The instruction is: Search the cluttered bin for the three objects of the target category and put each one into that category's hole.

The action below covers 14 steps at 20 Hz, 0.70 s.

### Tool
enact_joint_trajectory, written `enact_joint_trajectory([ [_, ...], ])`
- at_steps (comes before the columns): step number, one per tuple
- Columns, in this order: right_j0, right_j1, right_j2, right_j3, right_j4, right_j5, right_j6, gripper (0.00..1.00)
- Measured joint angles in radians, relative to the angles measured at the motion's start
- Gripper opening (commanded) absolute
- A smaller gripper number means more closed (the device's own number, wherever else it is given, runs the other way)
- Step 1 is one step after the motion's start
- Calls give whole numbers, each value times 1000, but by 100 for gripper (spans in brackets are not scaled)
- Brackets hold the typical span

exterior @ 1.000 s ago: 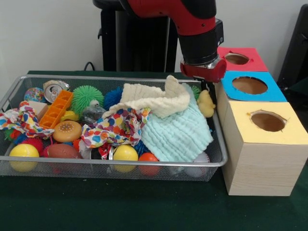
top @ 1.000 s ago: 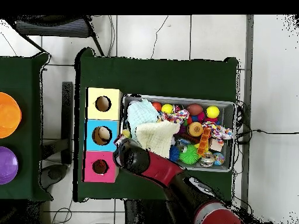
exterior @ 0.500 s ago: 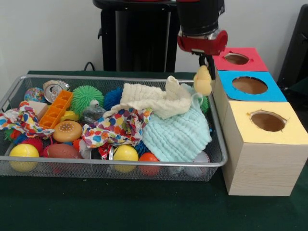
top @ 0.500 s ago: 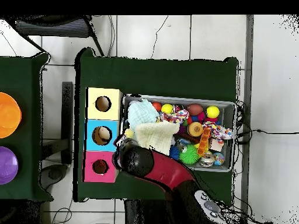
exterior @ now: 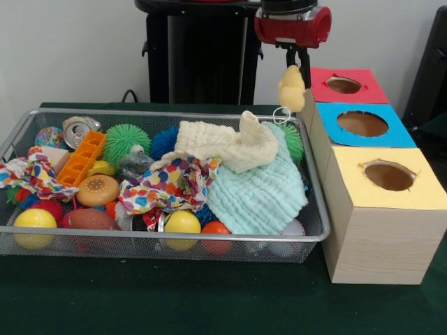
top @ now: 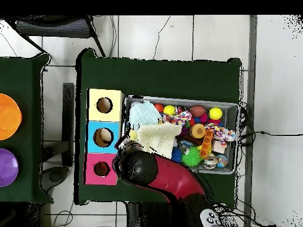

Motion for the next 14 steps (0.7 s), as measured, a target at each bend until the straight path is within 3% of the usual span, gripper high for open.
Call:
enact_joint_trajectory([
  [8, 1, -21, 0, 61, 2, -18, 0, 0],
  [14, 32, -58, 0, 166, 15, -58, 0, 0],
])
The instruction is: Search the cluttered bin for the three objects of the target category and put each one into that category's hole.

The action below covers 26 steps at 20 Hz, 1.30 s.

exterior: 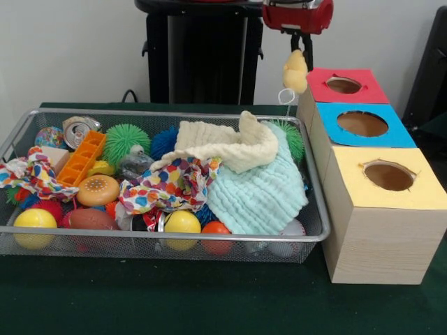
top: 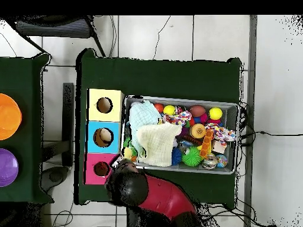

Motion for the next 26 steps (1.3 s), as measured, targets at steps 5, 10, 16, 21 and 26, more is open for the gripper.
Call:
enact_joint_trajectory([
  [5, 45, -33, 0, 57, 23, -11, 0, 0],
  [10, 133, -63, -30, 82, 49, -11, 0, 0],
  [16, 223, -55, -70, 73, 71, -11, 0, 0],
  [21, 229, 5, -90, 45, 75, 4, 0, 0],
  [26, 229, 57, -114, 13, 76, 71, 0, 0],
])
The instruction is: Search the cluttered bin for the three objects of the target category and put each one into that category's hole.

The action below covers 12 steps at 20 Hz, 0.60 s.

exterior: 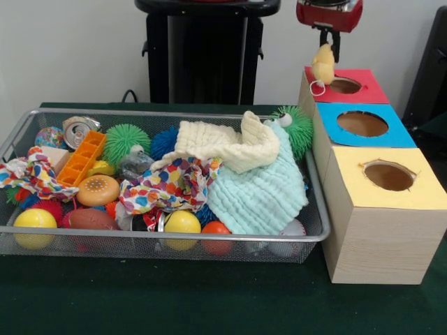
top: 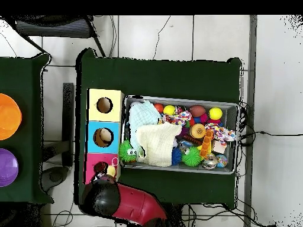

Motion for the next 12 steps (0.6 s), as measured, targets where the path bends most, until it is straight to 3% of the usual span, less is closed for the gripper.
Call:
enact_joint_trajectory([
  [5, 8, 32, -25, -6, 0, 103, 0, 0],
  [12, 31, 31, -32, 0, 25, 121, 0, 0],
])
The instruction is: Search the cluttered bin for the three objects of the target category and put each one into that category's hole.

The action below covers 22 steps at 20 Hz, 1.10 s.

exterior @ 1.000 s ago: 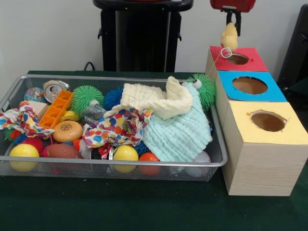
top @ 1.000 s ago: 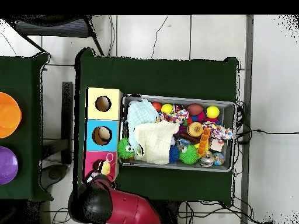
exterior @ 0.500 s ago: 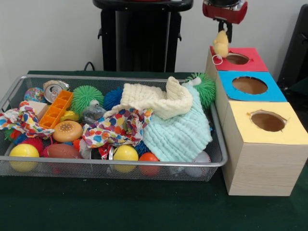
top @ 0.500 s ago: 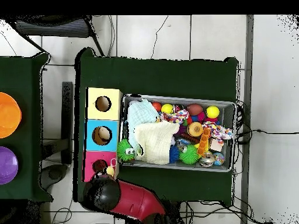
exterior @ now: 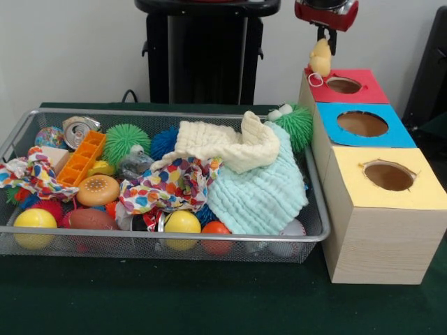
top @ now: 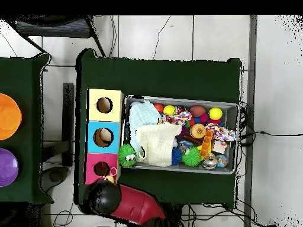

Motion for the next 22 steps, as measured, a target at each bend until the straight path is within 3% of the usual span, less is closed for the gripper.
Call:
enact_joint_trajectory([
  [6, 6, 2, 29, 25, 83, -29, 0, 0],
  [10, -13, 19, 100, 50, 132, -117, 0, 0],
  [16, -63, 55, 204, 80, 137, -228, 0, 0],
  [22, -85, 60, 232, 81, 138, -229, 0, 0],
])
